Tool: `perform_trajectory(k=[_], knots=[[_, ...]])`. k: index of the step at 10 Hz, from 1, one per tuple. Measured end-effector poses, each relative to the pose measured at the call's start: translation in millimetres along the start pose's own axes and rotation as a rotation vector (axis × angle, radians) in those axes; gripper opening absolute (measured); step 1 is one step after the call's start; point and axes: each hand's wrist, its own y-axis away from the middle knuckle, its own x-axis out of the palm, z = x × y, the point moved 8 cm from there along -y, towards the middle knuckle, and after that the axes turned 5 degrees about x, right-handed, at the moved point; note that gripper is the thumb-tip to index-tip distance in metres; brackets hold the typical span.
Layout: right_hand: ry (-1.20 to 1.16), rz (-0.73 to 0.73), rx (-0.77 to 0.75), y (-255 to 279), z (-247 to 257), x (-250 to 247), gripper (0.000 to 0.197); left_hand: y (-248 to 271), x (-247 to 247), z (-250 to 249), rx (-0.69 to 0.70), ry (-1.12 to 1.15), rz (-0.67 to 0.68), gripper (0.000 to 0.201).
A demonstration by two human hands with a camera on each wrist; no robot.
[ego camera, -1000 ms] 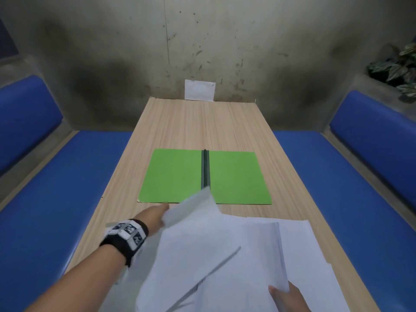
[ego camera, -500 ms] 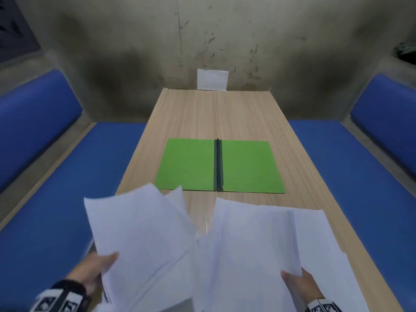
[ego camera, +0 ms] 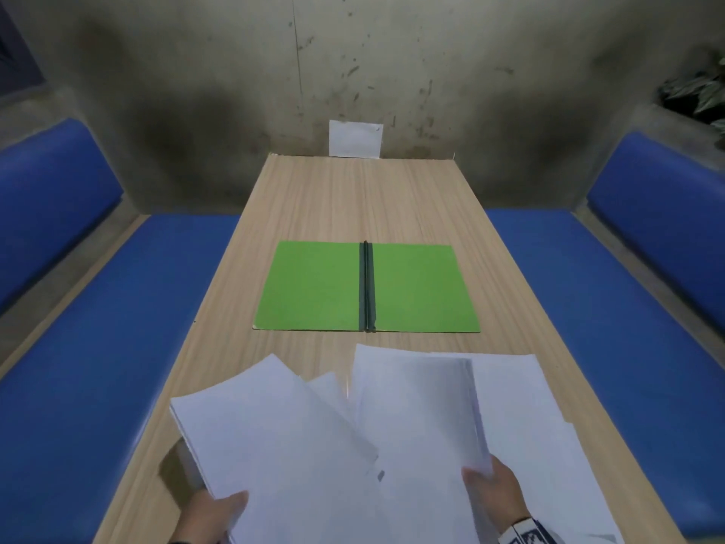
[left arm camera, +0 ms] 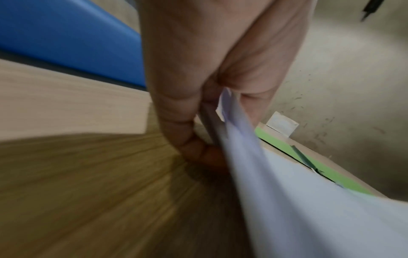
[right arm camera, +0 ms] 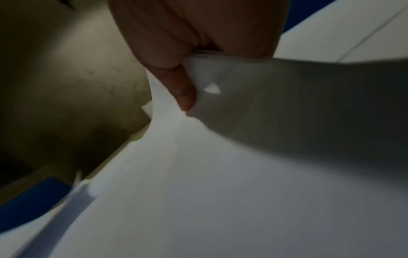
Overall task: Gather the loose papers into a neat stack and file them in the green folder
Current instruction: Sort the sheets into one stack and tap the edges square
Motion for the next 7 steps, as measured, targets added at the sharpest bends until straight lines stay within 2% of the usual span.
perform_trajectory(k=[1,2,3,4,5,6,7], knots=[[0.021,-0.023,-0.110,15,17,6,0.026,-8,-6,-3,0.040,-0.145,-0.079,0.043],[0.082,-0.016,-0.233,30,36,10,0.041,11,-20,-29,0.173,-0.267,-0.193,0.044],[0.077,0.004,-0.313,41,50,10,0.054,11,-33,-49,0.291,-0.282,-0.209,0.050],[0.027,0.031,-0.322,45,54,6,0.055,13,-56,-74,0.352,-0.253,-0.308,0.042],[-0.021,0.055,-0.243,37,50,3,0.035,25,-73,-97,0.468,-0.157,-0.357,0.039],[-0.107,0.075,-0.097,21,47,-2,0.018,24,-88,-102,0.550,-0.067,-0.336,0.040],[-0.100,0.063,0.018,-3,36,-2,0.016,-23,-115,-78,0.506,-0.008,-0.296,0.045]])
